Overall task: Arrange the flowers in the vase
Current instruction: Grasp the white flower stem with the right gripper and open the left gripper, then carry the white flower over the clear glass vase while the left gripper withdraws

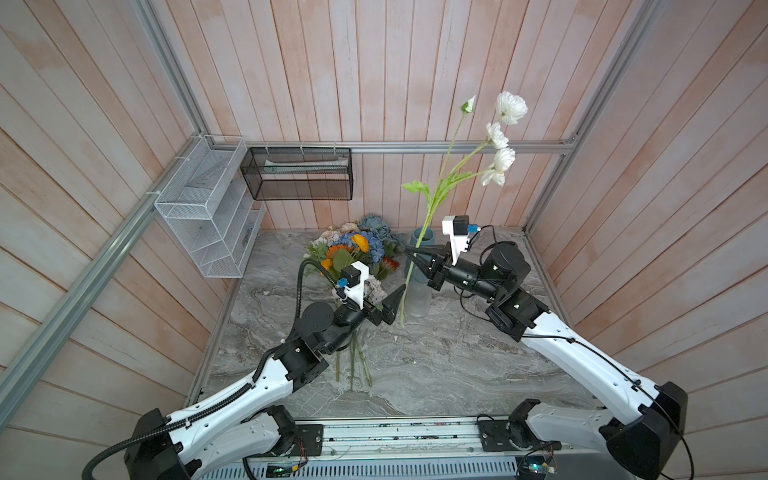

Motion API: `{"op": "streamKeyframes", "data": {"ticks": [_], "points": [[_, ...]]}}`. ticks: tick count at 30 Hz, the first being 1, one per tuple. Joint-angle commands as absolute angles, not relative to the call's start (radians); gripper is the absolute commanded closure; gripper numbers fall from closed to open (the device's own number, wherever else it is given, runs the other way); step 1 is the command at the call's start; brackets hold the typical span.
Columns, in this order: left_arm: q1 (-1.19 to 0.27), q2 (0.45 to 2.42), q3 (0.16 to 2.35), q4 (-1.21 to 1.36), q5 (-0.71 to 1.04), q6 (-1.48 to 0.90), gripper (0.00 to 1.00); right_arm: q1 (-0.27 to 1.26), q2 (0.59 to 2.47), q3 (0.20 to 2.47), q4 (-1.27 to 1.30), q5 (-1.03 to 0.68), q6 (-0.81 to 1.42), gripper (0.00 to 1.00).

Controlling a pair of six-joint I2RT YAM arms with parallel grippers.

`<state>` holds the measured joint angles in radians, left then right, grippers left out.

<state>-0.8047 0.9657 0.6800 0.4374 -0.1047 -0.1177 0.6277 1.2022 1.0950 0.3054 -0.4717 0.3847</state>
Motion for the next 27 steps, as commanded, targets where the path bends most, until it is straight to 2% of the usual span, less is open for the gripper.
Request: {"op": "streamKeyframes", "data": {"ticks": [1,9,20,27], "points": [[-0.712,0.904,0.598,0.413,-0.189,-0.230,0.00,0.534,1.172,1.137,0.285,-0.425,0.393,1.00],[-0.525,0.786,0.444,0.333,-0.172,-0.446,0.00,0.372,1.200,1.244,0.304,-0.420,0.379,1.00],[-0.450,0.762,0.362,0.270,-0.156,-0.580,0.00,0.357,1.286,1.309,0.383,-0.395,0.296,1.00],[-0.448,0.786,0.367,0.282,-0.123,-0.588,0.00,0.357,1.341,1.223,0.505,-0.409,0.291,1.00]]}}
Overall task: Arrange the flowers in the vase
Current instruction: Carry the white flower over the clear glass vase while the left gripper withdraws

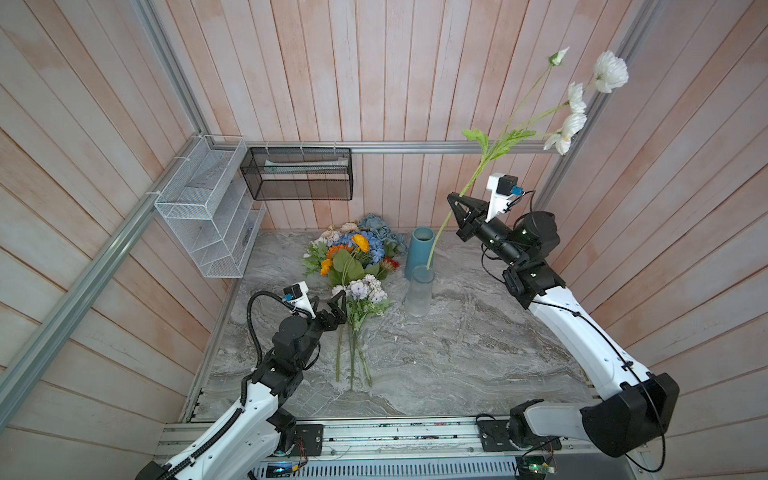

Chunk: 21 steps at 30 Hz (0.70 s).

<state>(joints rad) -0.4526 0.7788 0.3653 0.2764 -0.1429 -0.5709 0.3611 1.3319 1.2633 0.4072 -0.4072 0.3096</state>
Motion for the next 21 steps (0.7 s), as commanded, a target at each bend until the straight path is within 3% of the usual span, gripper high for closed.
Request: {"op": "streamKeyframes", "data": {"ticks": [1,12,21], "points": [[-0.447,0.787,0.367,0.283,-0.121,-0.588,0.00,0.357,1.346,1.201,0.525,-0.409,0.291,1.00],[-0.439,0.797,0.374,0.290,-0.117,-0.597,0.00,0.358,1.351,0.908,0.615,-0.427,0.334,1.00],[-0.436,0.835,0.400,0.297,-0.097,-0.595,0.00,0.373,1.358,0.815,0.532,-0.439,0.334,0.98]]}}
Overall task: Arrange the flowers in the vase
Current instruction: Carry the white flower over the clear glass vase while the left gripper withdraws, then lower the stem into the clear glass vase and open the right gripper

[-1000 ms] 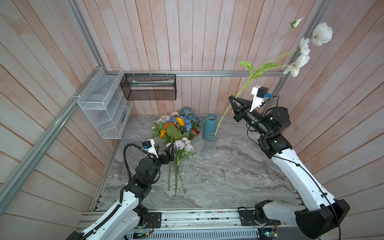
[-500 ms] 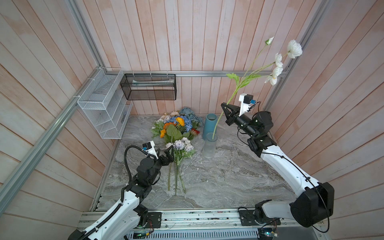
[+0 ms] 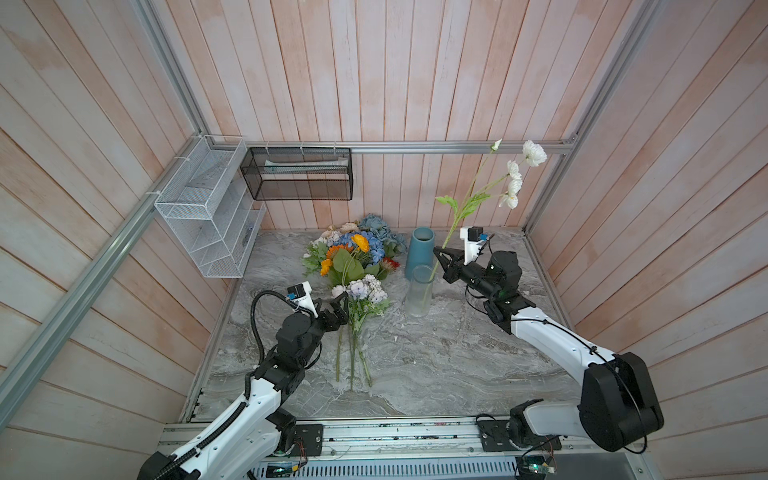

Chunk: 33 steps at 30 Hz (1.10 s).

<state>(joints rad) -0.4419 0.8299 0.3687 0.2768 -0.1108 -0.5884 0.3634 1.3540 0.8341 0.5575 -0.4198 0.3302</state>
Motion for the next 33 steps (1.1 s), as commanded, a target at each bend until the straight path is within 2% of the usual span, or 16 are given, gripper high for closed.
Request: {"op": "streamKeyframes", "data": {"ticks": [1,3,10,17,21,25,33], "points": [[-0.436,0.838,0.400,0.299,-0.097,-0.597,0.00,0.377,1.356,0.812,0.519,-0.439,0.330,0.95],[-0.436,0.842,0.402,0.301,-0.096,-0.598,0.00,0.378,1.352,0.805,0.490,-0.435,0.322,0.88],[-0.435,0.857,0.410,0.305,-0.089,-0.603,0.00,0.377,1.344,0.803,0.397,-0.415,0.302,0.73],[-0.430,0.860,0.430,0.297,-0.095,-0.579,0.00,0.378,1.291,0.818,0.277,-0.399,0.290,0.45],[-0.400,0.853,0.449,0.271,-0.100,-0.553,0.00,0.379,1.221,0.821,0.158,-0.368,0.277,0.34],[-0.334,0.846,0.459,0.255,-0.055,-0.548,0.00,0.379,1.130,0.812,0.035,-0.344,0.261,0.28],[-0.198,0.838,0.457,0.214,0.076,-0.569,0.00,0.397,0.962,0.860,-0.182,-0.405,0.277,0.29]]}}
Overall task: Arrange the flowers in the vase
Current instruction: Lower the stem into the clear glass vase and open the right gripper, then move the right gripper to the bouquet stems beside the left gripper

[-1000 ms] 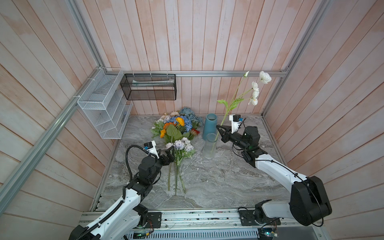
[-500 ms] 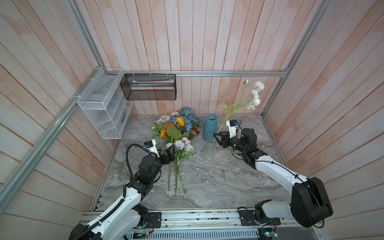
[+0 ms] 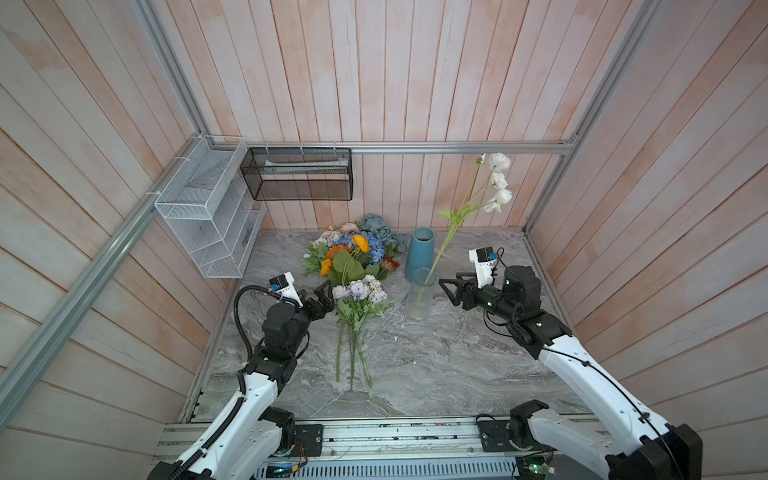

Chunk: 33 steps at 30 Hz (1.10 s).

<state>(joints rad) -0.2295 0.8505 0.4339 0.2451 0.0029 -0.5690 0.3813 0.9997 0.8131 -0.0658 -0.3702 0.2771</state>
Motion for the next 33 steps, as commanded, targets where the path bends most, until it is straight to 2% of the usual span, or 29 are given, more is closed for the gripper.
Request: {"op": "streamKeyframes", "data": {"ticks": [1,7,10,14,19,25,33], "points": [[-0.186,0.840,0.455,0.210,0.096,-0.571,0.00,0.406,0.950,0.871,-0.189,-0.416,0.282,0.29],[-0.156,0.840,0.432,0.151,0.184,-0.577,0.07,0.563,0.944,0.946,-0.148,-0.370,0.300,0.34],[-0.157,0.830,0.411,0.112,0.222,-0.574,0.13,0.661,0.998,0.983,-0.103,-0.282,0.276,0.36],[-0.158,0.806,0.366,0.089,0.264,-0.596,0.21,0.714,1.106,0.995,0.026,-0.304,0.322,0.41],[-0.159,0.771,0.316,0.047,0.302,-0.608,0.21,0.800,1.258,1.006,0.108,-0.321,0.387,0.47],[-0.157,0.755,0.257,0.035,0.255,-0.621,0.21,0.929,1.420,0.978,0.148,-0.335,0.464,0.52],[-0.157,0.832,0.238,0.115,0.253,-0.643,0.21,1.000,1.608,0.942,0.224,-0.332,0.598,0.56]]}}
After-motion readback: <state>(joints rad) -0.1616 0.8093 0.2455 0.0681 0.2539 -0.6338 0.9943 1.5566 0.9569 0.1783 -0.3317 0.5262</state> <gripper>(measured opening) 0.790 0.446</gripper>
